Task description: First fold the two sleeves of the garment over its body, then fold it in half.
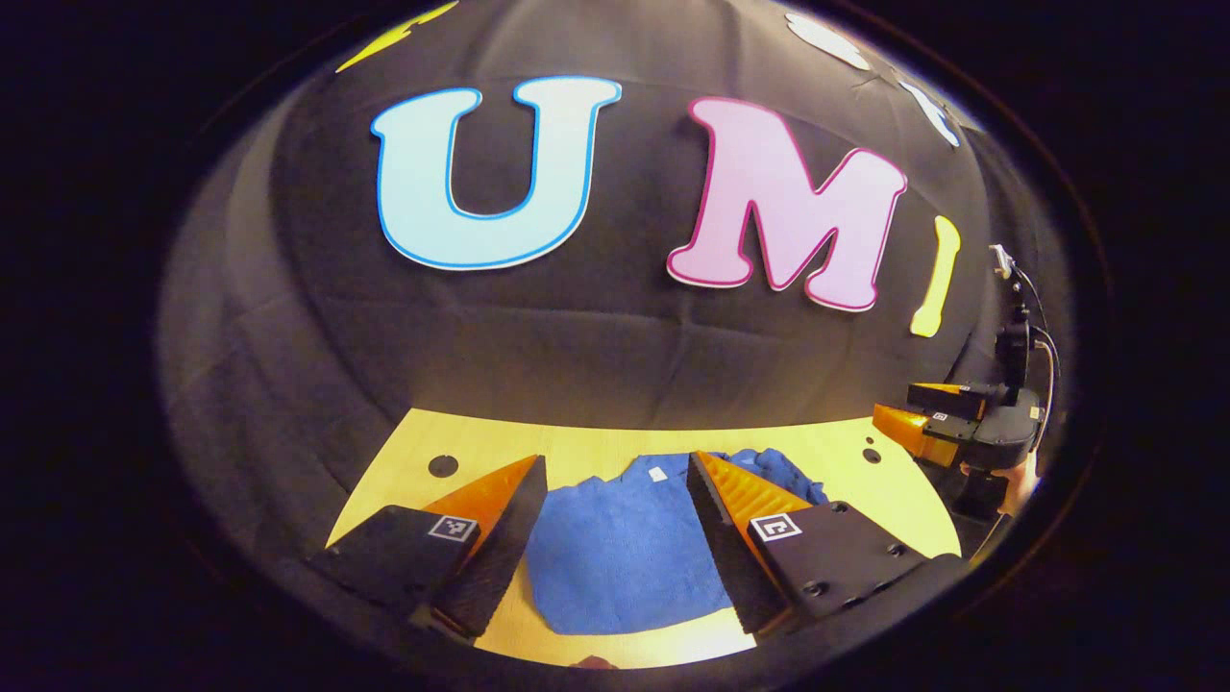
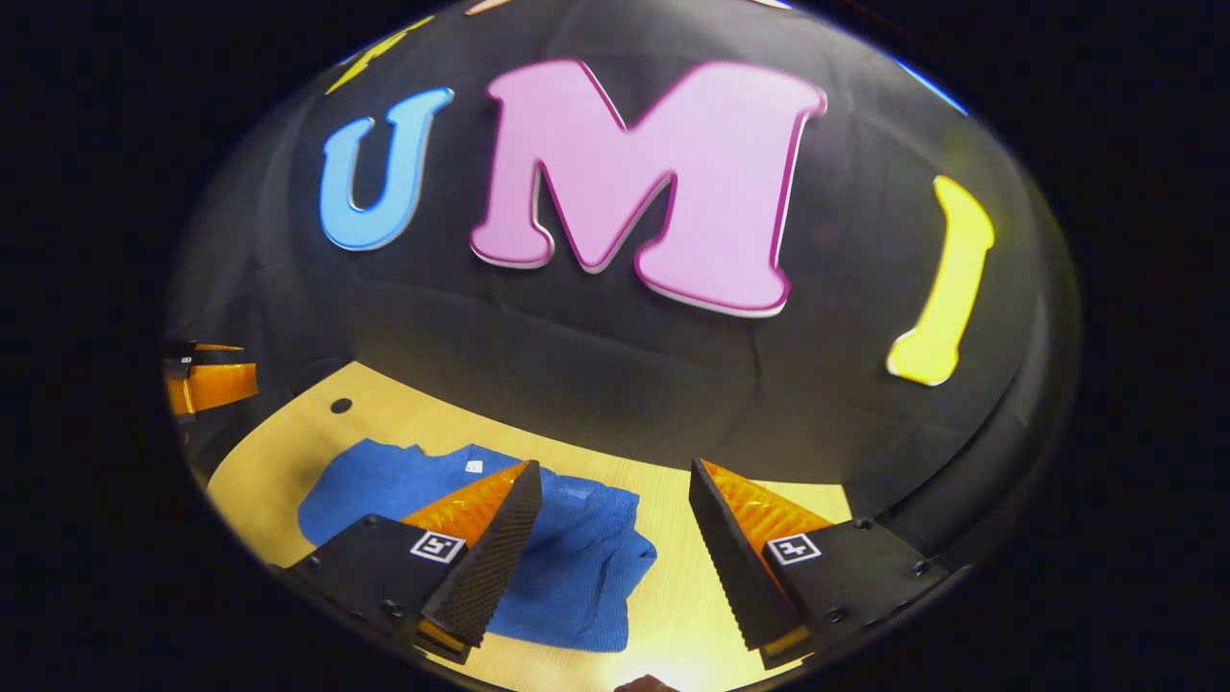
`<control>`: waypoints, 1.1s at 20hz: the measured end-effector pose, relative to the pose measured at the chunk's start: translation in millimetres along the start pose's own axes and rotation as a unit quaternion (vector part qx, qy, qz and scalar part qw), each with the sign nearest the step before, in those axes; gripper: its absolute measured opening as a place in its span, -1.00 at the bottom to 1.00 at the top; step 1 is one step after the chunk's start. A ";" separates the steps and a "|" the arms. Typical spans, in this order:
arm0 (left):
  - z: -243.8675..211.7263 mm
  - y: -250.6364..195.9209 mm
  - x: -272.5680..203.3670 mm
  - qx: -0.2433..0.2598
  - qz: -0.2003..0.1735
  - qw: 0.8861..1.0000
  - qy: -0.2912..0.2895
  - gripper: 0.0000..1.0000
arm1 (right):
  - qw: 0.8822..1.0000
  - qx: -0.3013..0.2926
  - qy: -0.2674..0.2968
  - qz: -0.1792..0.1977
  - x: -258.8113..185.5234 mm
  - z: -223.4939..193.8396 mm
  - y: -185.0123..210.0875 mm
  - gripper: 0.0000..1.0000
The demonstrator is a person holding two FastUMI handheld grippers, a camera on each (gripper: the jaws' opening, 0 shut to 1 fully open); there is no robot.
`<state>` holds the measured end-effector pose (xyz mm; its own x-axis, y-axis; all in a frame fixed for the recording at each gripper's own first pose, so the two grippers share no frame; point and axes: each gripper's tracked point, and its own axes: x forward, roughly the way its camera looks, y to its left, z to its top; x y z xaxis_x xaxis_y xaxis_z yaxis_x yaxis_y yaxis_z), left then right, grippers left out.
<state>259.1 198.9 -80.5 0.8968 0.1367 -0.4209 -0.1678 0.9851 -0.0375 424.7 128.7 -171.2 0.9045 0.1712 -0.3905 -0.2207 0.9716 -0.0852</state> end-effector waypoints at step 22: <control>-44.6 -56.6 -316.5 0.014 0.016 0.985 -0.170 0.65 | 0.978 0.108 -0.173 -0.041 -388.6 4.6 76.3 0.89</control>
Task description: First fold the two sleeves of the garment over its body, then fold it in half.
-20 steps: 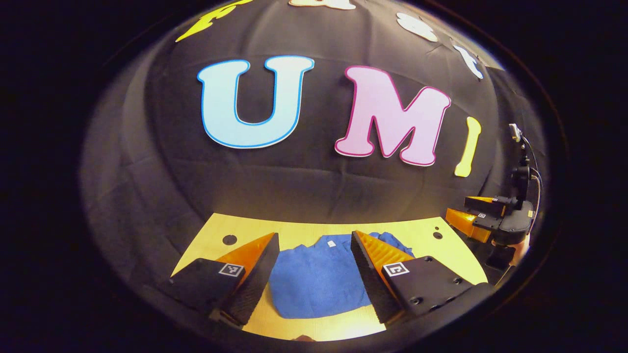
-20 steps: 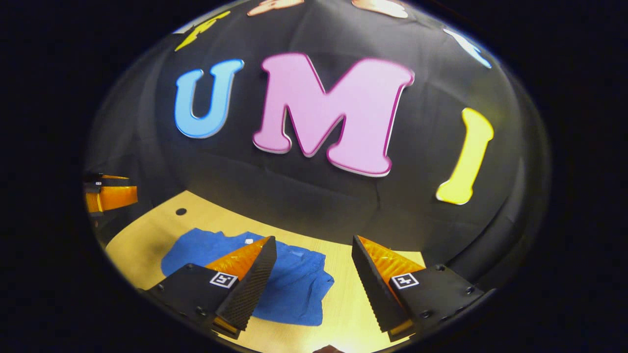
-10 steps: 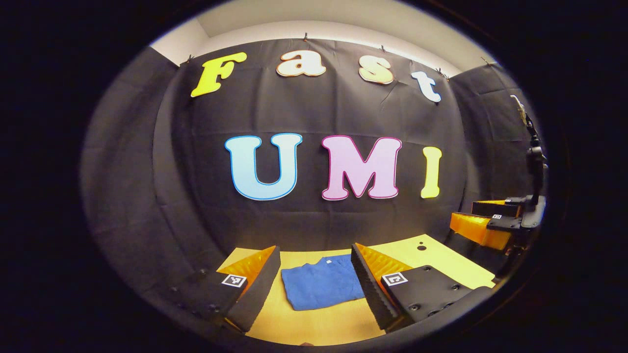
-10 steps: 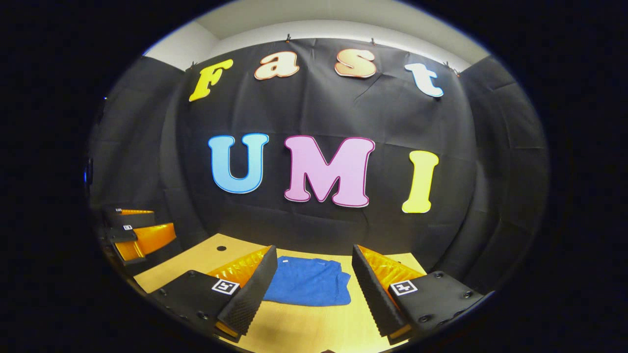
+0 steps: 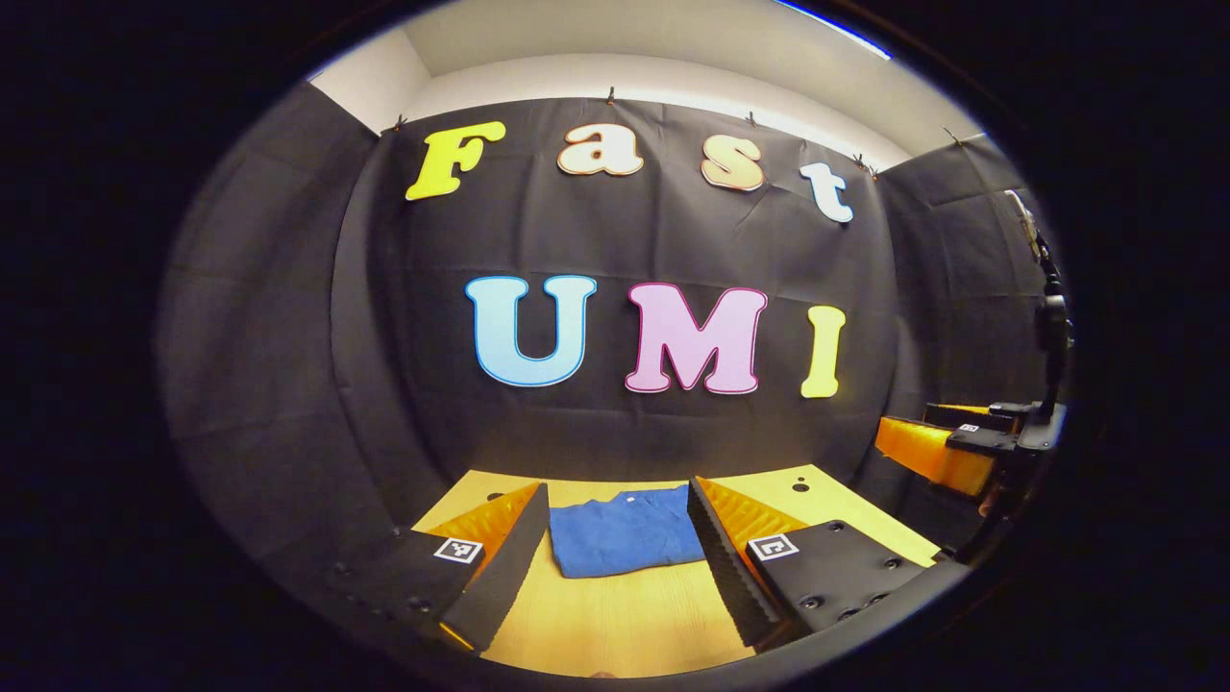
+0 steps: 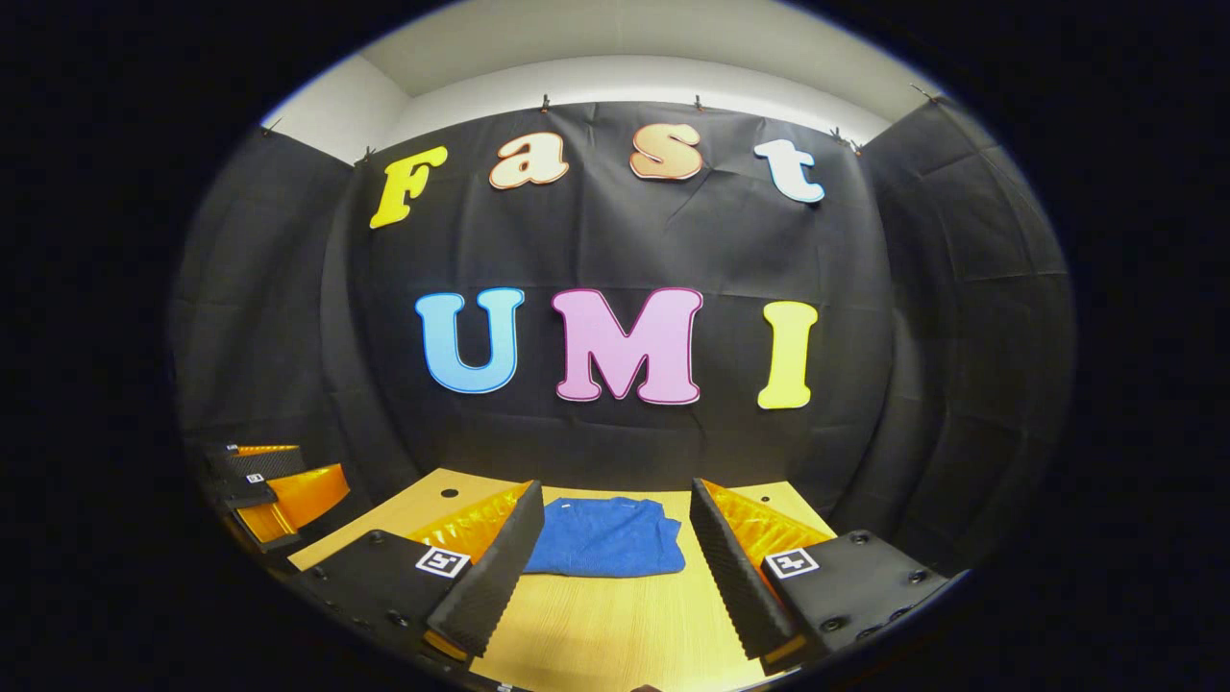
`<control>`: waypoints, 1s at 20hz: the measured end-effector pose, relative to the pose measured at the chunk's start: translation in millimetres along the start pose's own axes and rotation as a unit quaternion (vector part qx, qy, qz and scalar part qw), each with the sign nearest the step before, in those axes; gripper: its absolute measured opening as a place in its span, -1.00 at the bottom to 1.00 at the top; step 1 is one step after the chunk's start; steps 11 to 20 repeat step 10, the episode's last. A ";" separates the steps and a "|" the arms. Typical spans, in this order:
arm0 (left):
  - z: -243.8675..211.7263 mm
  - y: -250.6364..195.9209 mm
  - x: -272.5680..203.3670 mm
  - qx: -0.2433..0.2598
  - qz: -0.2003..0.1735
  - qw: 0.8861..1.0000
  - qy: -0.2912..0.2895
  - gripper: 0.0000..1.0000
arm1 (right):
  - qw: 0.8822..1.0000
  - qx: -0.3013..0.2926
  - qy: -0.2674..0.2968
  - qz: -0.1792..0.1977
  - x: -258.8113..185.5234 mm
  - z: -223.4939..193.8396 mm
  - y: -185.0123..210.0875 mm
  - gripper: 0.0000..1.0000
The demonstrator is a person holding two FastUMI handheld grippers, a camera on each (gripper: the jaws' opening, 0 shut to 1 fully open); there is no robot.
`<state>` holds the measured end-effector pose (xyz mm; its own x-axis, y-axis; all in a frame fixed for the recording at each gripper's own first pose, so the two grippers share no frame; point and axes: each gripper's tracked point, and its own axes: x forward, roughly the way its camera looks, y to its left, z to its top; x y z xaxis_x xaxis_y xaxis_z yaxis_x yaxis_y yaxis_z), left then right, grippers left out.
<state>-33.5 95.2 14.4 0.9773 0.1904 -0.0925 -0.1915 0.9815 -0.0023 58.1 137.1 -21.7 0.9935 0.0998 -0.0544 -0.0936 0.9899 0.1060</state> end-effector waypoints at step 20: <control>8.5 14.2 -2.0 -0.010 0.016 1.000 -0.007 0.65 | 1.000 -0.013 -0.009 -0.006 -1.7 3.8 -7.1 0.92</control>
